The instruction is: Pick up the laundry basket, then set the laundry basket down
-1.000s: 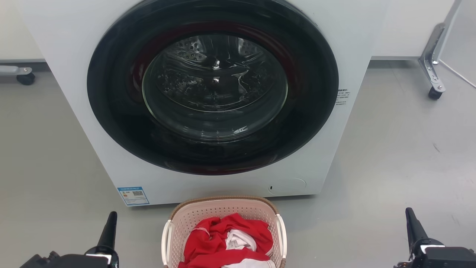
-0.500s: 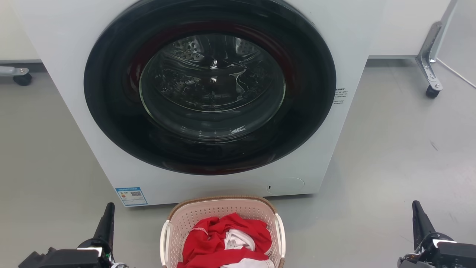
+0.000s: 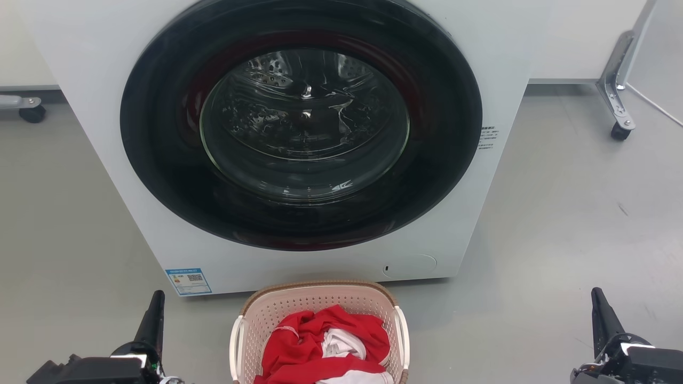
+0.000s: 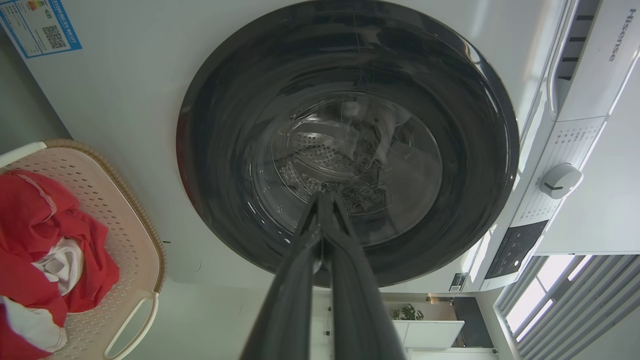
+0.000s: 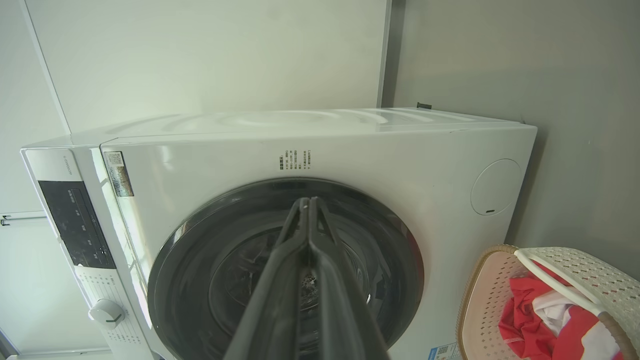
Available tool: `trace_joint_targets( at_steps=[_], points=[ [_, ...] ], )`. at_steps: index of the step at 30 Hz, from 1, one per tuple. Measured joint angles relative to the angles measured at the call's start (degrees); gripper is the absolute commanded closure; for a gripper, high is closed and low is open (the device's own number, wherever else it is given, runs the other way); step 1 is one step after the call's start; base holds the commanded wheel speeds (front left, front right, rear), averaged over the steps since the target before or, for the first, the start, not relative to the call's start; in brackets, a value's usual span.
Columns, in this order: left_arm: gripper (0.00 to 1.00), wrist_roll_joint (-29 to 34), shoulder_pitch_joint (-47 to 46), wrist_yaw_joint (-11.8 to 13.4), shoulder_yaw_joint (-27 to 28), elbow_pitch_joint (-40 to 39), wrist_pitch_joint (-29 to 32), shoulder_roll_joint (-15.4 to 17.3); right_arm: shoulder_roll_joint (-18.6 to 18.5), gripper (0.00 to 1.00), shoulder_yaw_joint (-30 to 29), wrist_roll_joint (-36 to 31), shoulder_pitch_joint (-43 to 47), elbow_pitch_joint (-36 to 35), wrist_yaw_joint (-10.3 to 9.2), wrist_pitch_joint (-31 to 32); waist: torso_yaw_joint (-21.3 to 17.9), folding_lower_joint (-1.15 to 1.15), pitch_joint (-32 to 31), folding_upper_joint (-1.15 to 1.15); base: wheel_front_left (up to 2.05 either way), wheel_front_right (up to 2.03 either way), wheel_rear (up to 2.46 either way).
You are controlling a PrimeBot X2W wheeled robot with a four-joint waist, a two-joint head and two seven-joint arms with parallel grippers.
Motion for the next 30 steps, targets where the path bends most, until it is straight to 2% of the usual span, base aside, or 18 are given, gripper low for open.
trace_joint_targets(
  at_steps=[30],
  points=[
    [1.00, -0.01, 0.00, 0.00, -0.01, 0.02, 0.00, -0.01, 0.00, 1.00, 0.01, 0.01, 0.00, 0.02, 0.00, 0.00, 0.00, 0.00, 0.00, 0.00, 0.00, 0.00, 0.00]
  ],
)
